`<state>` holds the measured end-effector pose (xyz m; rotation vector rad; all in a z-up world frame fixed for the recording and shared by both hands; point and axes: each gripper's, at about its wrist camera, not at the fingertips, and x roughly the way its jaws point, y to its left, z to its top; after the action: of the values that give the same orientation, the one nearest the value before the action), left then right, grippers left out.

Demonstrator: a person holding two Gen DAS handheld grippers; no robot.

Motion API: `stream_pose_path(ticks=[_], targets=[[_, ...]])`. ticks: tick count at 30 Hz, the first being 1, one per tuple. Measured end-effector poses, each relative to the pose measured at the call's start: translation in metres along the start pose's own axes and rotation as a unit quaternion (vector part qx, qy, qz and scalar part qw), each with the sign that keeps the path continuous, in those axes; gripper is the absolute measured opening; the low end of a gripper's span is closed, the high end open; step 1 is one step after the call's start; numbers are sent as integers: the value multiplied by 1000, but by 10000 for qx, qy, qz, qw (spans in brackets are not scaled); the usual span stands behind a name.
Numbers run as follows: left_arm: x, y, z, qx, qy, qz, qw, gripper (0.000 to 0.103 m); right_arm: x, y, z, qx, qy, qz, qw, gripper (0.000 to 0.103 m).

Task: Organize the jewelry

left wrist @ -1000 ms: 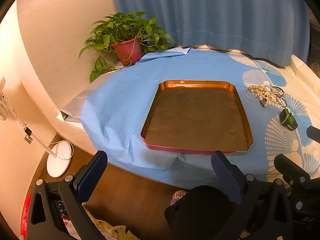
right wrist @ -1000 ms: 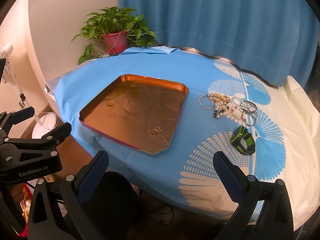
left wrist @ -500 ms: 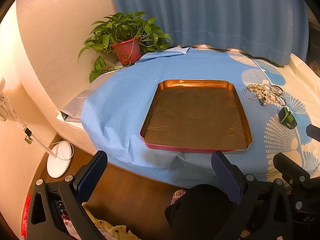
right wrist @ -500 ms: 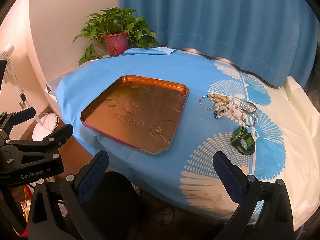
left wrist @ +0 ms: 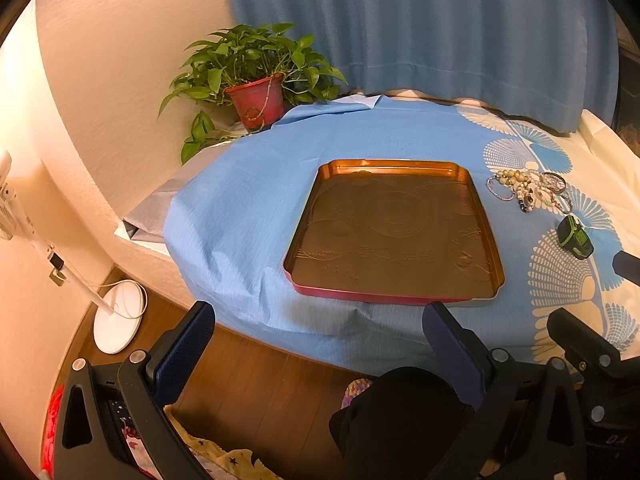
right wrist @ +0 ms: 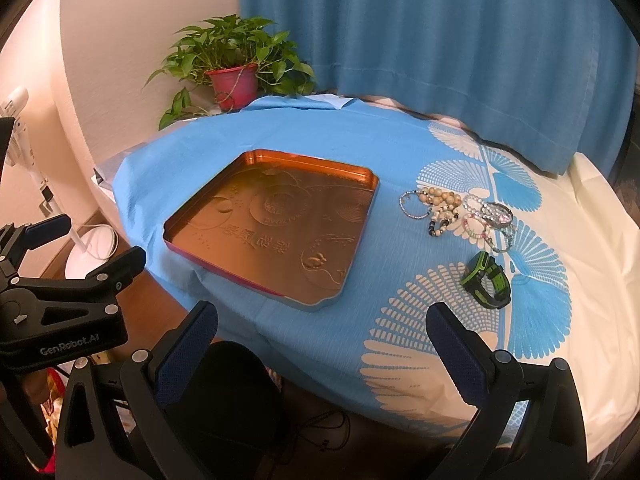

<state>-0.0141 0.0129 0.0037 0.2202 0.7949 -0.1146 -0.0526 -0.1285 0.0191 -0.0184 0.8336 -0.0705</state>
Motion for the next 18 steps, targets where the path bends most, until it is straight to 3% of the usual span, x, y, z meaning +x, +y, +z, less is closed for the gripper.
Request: stream_pose_path(ticks=[18], targets=[[0,0,0,22,-4,0,10000,103,-1,0,-1,14,10,11,10000,103]])
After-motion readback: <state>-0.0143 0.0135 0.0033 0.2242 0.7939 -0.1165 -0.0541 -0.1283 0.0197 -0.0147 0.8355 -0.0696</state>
